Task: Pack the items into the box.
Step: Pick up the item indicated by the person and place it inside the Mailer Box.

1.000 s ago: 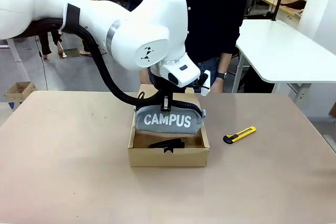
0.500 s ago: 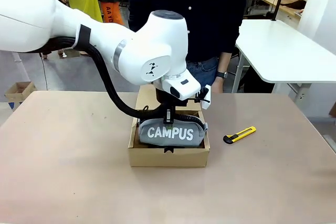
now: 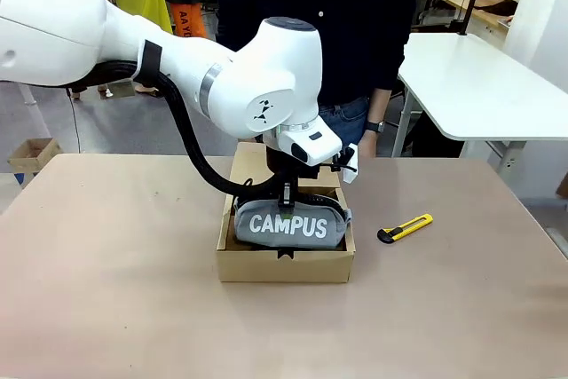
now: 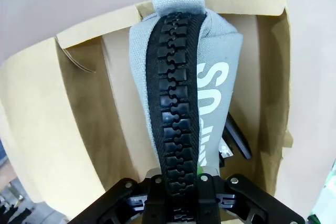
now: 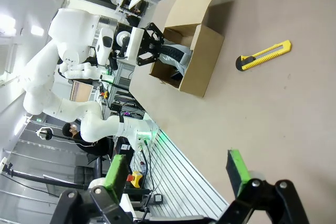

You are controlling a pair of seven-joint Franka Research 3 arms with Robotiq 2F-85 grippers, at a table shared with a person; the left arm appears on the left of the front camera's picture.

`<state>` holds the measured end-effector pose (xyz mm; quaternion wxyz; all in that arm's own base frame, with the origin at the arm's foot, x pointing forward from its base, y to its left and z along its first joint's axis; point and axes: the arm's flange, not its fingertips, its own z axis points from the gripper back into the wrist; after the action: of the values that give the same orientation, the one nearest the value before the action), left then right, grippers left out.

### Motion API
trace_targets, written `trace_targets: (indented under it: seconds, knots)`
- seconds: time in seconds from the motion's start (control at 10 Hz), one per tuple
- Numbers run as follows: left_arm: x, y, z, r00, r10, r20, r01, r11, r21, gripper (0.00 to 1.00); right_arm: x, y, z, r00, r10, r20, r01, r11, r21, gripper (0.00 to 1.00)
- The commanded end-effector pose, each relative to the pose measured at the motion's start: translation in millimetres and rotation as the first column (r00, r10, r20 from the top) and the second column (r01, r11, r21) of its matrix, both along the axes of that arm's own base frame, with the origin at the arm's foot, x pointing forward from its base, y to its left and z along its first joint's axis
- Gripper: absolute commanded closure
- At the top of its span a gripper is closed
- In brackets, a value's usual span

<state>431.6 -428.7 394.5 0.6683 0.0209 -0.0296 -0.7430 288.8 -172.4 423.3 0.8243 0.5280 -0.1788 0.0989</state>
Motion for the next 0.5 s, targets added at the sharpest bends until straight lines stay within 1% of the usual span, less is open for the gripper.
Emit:
trace_targets:
  seconds: [0.0, 0.1, 0.2, 0.3, 0.4]
  knots:
    - [-3, 2, 6, 1.000, 0.002, -0.013, -0.002, 1.000, 0.009, 0.32, -1, -1, -1, 1.000, 0.010, 0.026, -0.010, 1.000, -0.003, 0.00]
    - [-5, 3, 9, 1.000, 0.000, -0.010, 0.000, 1.000, 0.016, 0.00, -1, -1, -1, 1.000, 0.010, 0.026, -0.010, 1.000, -0.003, 0.00]
    - [-7, 3, 11, 1.000, 0.002, -0.007, -0.002, 1.000, 0.017, 0.30, -1, -1, -1, 1.000, 0.010, 0.026, -0.010, 1.000, -0.003, 0.00]
    - [-10, 7, 14, 1.000, 0.011, 0.004, -0.011, 1.000, 0.010, 0.00, -1, -1, -1, 1.000, 0.010, 0.026, -0.010, 1.000, -0.003, 0.00]
    - [-13, 11, 18, 1.000, 0.020, 0.018, -0.020, 1.000, 0.005, 0.00, -1, -1, -1, 1.000, 0.010, 0.026, -0.010, 1.000, -0.003, 0.00]
